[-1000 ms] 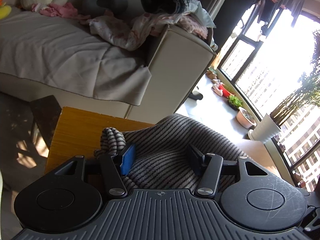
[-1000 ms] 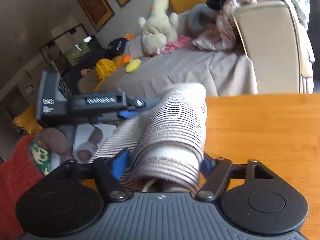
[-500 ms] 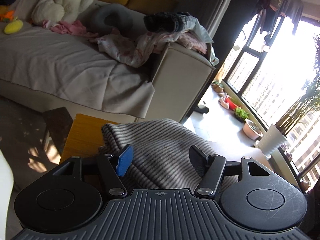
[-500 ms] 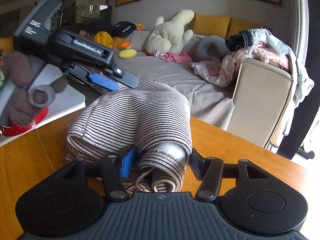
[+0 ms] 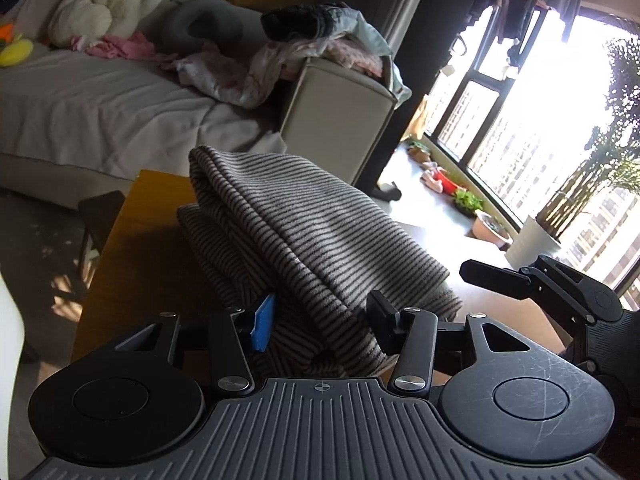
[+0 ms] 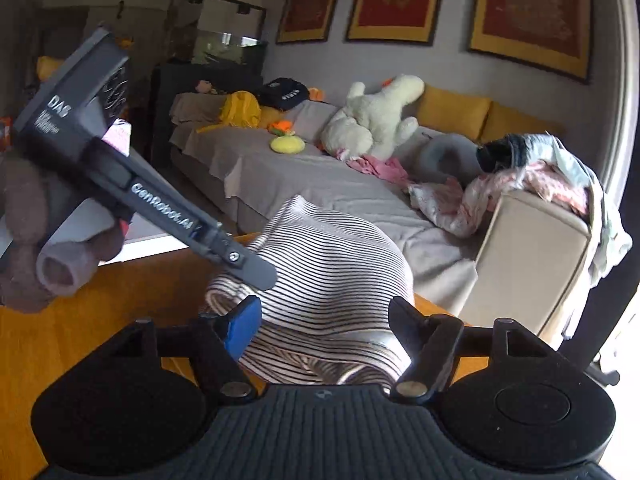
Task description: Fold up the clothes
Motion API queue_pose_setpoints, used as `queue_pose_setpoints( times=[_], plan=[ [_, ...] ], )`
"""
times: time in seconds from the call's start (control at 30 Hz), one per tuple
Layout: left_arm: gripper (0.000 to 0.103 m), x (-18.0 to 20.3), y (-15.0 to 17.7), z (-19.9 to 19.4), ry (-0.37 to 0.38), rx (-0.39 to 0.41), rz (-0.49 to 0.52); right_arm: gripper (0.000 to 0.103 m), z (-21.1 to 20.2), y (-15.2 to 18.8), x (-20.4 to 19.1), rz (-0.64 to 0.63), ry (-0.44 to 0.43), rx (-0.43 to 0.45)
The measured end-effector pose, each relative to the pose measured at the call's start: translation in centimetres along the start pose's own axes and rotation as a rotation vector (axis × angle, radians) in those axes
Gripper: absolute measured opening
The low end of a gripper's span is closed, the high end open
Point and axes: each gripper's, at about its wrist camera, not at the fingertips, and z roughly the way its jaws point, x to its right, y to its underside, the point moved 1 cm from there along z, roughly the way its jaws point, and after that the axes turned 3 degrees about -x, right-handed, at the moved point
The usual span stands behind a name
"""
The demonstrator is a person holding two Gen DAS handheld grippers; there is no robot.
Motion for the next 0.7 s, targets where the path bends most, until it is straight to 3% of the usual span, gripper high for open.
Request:
queue_pose_setpoints(
  times=[0.13, 0.23, 0.27, 0.3, 0.37, 0.43, 0.47, 0.57, 0.7],
  plan=[
    [0.064, -1.6, 0.6, -1.4, -0.010, 0.017, -0.076, 0.080, 1.4, -0.2, -2.0, -0.077, 0.007, -0.013],
    [0.057, -3.3, 1.4, -1.8, -0.002, 0.002, -0.143, 0.080, 2.6, -0.2, -3.3, -0.136, 0.016, -0.026],
    [0.054, -3.5, 1.7, -1.7, 0.026, -0.010, -0.155, 0.075, 3.0, -0.2, -3.5, -0.145, 0.003, -0.035],
    [0.047, -3.7, 2.0, -1.5, 0.054, -0.023, -0.168, 0.060, 3.4, -0.2, -3.5, -0.144, -0.023, -0.047],
    [0.041, -4.2, 2.6, -1.1, 0.111, -0.047, -0.196, 0.044, 3.6, -0.6, -3.0, -0.067, -0.088, -0.065],
    [0.040, -4.9, 2.9, -0.4, 0.167, -0.067, -0.246, 0.014, 3.3, -1.4, -2.0, 0.042, -0.134, -0.062],
    [0.040, -5.2, 3.2, 0.2, 0.190, -0.080, -0.271, 0.007, 3.0, -2.1, -1.1, 0.118, -0.173, -0.055],
    [0.040, -5.3, 3.6, 1.1, 0.217, -0.082, -0.284, 0.007, 3.0, -3.9, 1.5, 0.325, -0.298, -0.031],
    [0.041, -4.9, 3.5, 1.4, 0.218, -0.078, -0.274, 0.008, 5.8, -3.9, 3.9, 0.542, -0.432, -0.099]
  ],
)
